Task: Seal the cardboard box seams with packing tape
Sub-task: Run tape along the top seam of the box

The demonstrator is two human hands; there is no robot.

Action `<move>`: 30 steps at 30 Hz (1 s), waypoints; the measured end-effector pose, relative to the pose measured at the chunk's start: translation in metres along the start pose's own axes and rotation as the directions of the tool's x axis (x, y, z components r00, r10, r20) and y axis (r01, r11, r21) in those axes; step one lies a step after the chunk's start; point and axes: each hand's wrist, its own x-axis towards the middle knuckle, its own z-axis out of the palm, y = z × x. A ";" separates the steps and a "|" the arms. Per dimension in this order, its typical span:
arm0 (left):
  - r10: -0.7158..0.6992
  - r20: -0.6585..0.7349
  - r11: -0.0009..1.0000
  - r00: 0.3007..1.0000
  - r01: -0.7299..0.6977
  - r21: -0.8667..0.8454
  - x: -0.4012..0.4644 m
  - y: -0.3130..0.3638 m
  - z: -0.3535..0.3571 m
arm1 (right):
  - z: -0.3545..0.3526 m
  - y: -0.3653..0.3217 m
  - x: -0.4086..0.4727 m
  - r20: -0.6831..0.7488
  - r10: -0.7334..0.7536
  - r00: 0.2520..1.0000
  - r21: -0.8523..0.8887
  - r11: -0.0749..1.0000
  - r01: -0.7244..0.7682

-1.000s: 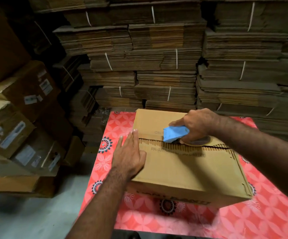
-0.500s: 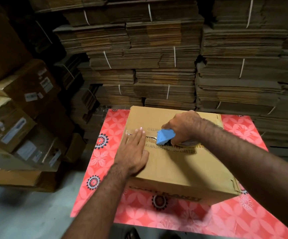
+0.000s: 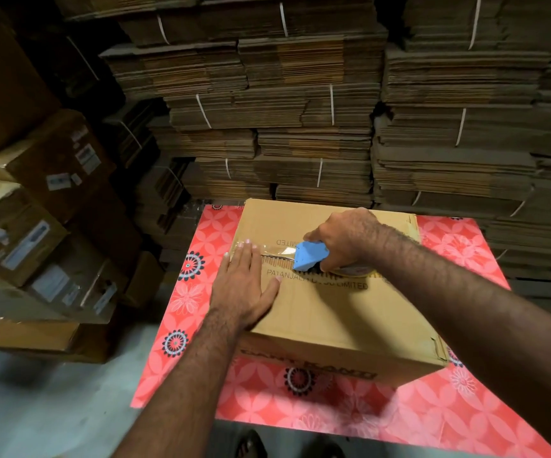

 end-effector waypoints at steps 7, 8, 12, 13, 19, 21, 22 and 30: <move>0.182 0.034 0.981 0.983 -0.179 -0.073 0.000 0.010 -0.003 | -0.002 -0.003 0.005 0.012 -0.012 1.000 -0.018 1.000 0.012; 0.232 0.033 0.971 0.972 -0.230 -0.067 0.000 0.013 -0.002 | -0.001 -0.003 0.005 0.011 -0.013 1.000 -0.029 0.999 0.013; 0.254 0.046 0.967 0.966 -0.252 -0.041 0.001 0.018 0.000 | 0.003 -0.004 0.005 0.005 -0.007 1.000 -0.041 0.999 0.008; 0.245 0.051 0.969 0.968 -0.243 -0.036 0.002 0.018 0.001 | 0.004 -0.002 0.004 0.000 -0.004 1.000 -0.035 0.999 0.004; 0.241 0.058 0.970 0.969 -0.239 -0.035 0.000 0.013 -0.001 | 0.012 0.021 -0.006 0.026 -0.002 1.000 0.031 1.000 0.001; 0.241 0.061 0.970 0.969 -0.240 -0.033 0.000 0.014 -0.001 | 0.018 0.034 -0.018 0.021 0.002 1.000 0.022 1.000 -0.002; 0.242 0.062 0.970 0.968 -0.240 -0.033 0.001 0.013 -0.001 | 0.020 0.042 -0.026 0.018 0.006 1.000 0.017 1.000 -0.006; 0.253 0.047 0.967 0.966 -0.252 -0.036 0.000 0.011 0.002 | 0.057 0.105 -0.083 0.020 0.115 0.993 0.049 0.992 -0.116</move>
